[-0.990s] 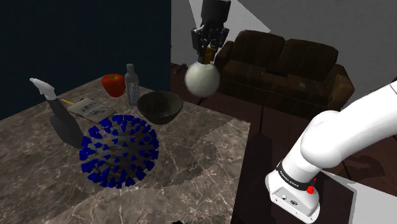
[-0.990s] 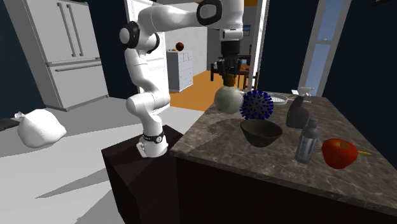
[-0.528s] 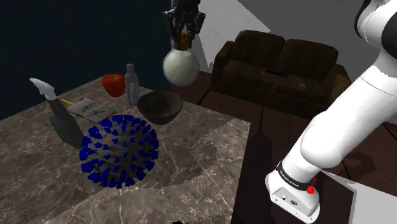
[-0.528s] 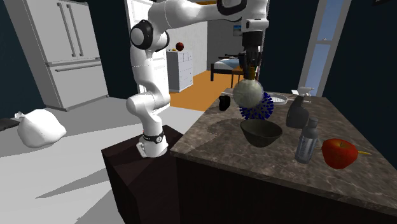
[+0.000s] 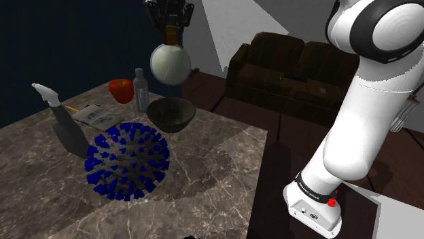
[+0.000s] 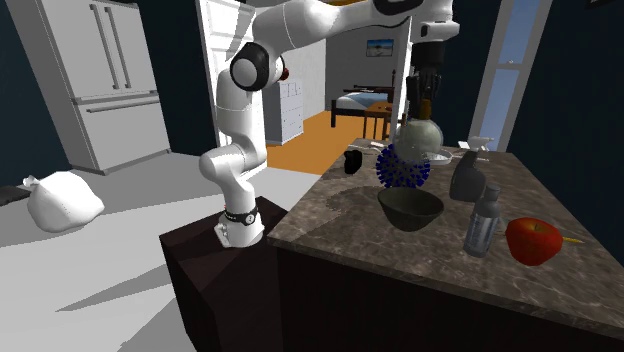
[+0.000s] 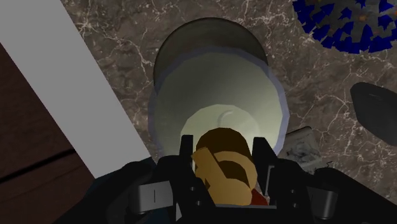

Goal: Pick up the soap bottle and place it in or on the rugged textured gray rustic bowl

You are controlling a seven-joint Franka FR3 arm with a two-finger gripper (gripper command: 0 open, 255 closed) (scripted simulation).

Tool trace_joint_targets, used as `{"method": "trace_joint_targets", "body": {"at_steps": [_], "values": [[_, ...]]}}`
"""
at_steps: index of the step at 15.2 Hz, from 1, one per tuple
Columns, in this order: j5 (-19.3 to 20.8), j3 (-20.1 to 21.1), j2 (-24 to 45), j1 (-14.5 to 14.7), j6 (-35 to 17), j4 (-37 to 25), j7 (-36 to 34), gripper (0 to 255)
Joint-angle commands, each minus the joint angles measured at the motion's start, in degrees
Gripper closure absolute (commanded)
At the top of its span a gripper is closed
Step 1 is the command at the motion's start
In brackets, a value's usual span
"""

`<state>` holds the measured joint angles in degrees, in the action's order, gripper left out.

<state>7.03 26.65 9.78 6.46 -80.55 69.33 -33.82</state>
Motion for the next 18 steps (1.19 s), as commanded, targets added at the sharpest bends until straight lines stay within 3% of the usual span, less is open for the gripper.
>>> {"method": "trace_joint_targets", "body": {"at_steps": [1,18], "values": [[-0.3,-0.07,-0.57,-0.25,-1.79,2.23,-0.02,255],[-2.86,-0.84,-5.92,-2.12,-16.99,22.18,0.81,255]]}}
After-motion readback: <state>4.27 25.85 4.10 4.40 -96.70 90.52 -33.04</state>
